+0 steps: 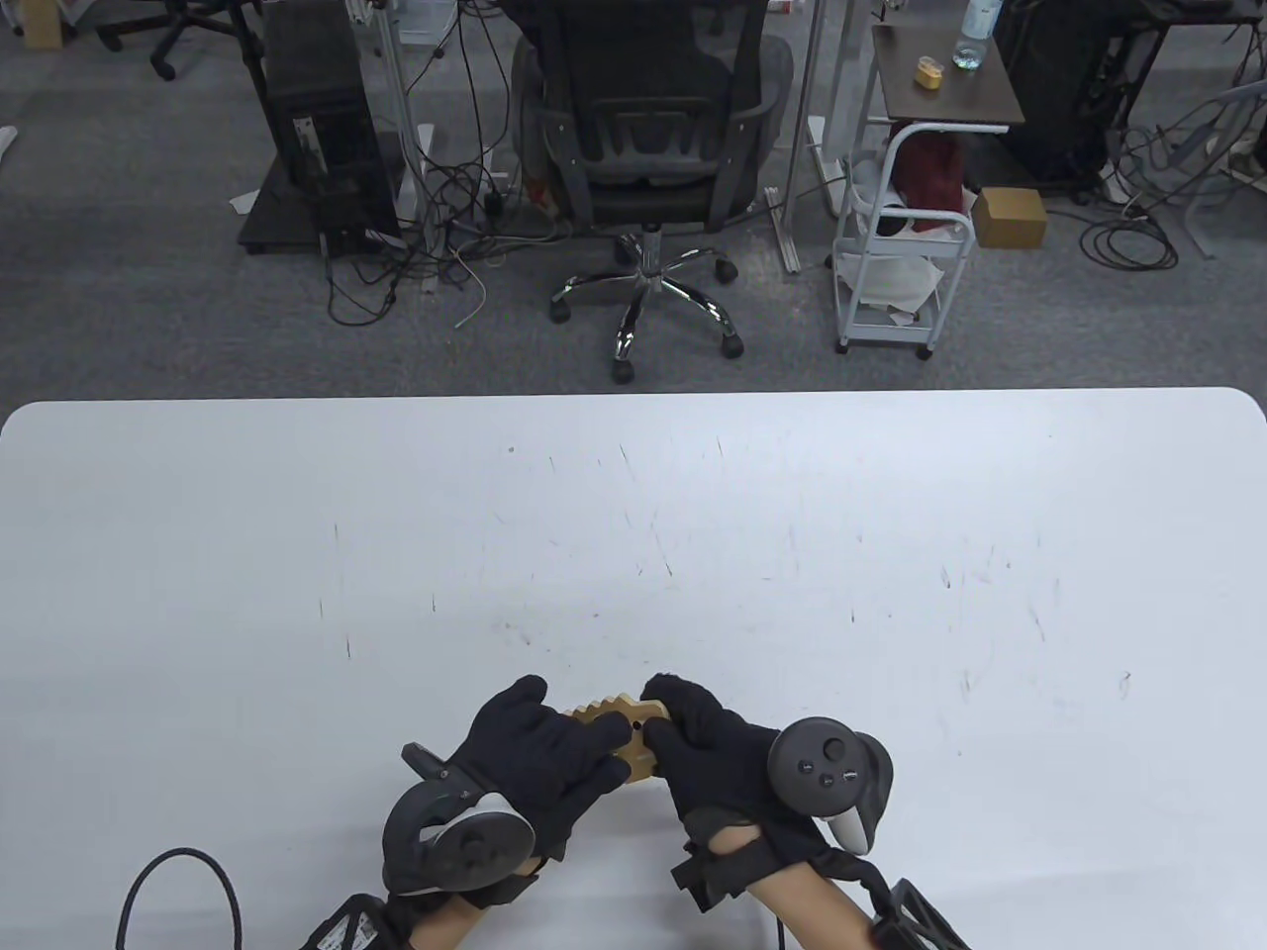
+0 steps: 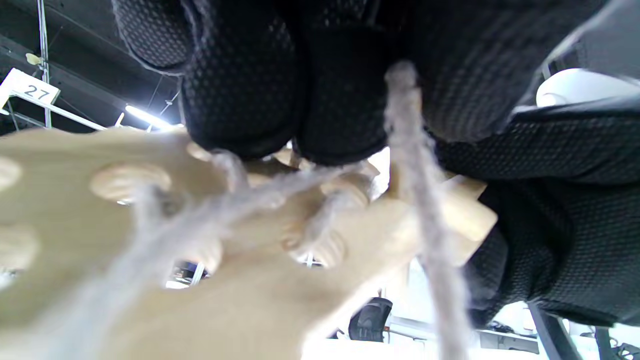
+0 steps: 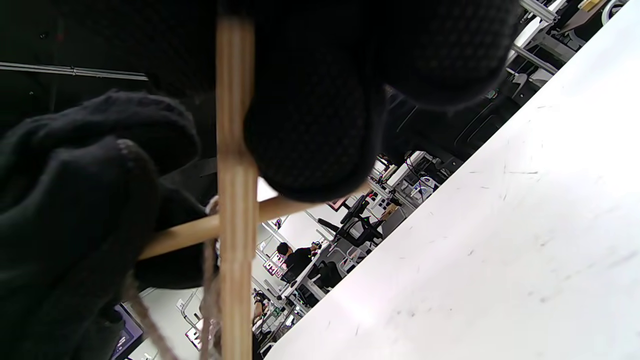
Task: Thread rope through all holes on crocodile lacing toy
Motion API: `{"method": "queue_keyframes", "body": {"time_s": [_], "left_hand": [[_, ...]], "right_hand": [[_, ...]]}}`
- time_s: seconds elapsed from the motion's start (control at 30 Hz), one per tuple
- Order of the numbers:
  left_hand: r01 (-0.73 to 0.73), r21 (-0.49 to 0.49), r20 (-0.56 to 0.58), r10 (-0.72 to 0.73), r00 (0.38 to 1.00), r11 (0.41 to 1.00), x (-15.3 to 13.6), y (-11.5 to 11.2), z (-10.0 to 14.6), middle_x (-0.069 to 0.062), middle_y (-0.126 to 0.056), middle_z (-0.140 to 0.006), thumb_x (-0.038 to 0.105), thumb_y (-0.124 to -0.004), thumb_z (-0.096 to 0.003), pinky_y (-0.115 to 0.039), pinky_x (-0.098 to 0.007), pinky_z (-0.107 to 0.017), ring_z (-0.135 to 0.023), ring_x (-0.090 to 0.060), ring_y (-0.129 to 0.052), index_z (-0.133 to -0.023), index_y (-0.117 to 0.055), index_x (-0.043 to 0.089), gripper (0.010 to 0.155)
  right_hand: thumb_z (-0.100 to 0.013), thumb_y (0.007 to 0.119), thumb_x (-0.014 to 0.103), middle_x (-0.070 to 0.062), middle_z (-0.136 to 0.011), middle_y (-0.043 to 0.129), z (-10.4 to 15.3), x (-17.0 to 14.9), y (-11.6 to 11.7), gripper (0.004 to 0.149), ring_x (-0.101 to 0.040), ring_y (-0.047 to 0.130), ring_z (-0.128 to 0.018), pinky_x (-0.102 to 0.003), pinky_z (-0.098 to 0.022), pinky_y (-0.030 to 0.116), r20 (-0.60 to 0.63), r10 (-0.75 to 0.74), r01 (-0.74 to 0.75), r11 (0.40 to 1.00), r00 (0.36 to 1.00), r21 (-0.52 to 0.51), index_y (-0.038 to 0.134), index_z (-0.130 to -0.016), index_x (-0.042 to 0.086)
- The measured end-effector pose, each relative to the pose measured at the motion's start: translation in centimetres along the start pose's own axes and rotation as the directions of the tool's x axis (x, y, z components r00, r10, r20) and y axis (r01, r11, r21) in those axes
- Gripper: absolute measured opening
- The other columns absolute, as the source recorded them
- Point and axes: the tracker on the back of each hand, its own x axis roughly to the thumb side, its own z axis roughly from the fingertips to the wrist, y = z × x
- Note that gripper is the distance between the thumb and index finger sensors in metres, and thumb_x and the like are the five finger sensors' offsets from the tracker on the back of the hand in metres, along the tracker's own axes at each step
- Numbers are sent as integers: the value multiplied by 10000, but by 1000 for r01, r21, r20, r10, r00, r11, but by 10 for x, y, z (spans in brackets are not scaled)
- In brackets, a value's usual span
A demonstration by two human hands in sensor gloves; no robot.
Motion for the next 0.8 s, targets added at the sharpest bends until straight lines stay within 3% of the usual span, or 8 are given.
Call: {"method": "queue_keyframes", "body": {"time_s": [0.37, 0.53, 0.8], "left_hand": [[-6, -51, -132, 0, 991, 999, -11, -6, 0, 29, -720, -934, 584, -921, -334, -484, -542, -769, -827, -260, -724, -995, -662, 415, 730], [-47, -17, -182, 44, 982, 999, -21, -1, 1, 40, -699, -945, 567, -927, -325, -484, -544, -767, -838, -263, -717, -988, -684, 408, 724], [-47, -3, -168, 46, 985, 999, -21, 0, 1, 31, -696, -964, 572, -920, -336, -483, -543, -770, -851, -264, -714, -986, -682, 415, 710]], "right_hand": [[-447, 854, 354, -82, -728, 988, -1, 0, 1, 548, -174, 1104, -381, -355, -325, 874, 23, -113, 113, 994, 993, 13, 710, -889, 63], [-448, 851, 354, -75, -722, 996, 1, 3, 4, 540, -170, 1106, -377, -352, -325, 875, 47, -105, 104, 994, 993, 29, 719, -886, 67], [-458, 843, 361, -64, -717, 1001, -1, -4, 1, 529, -158, 1110, -377, -348, -323, 878, 8, -142, 142, 990, 990, 9, 723, -883, 70]]}}
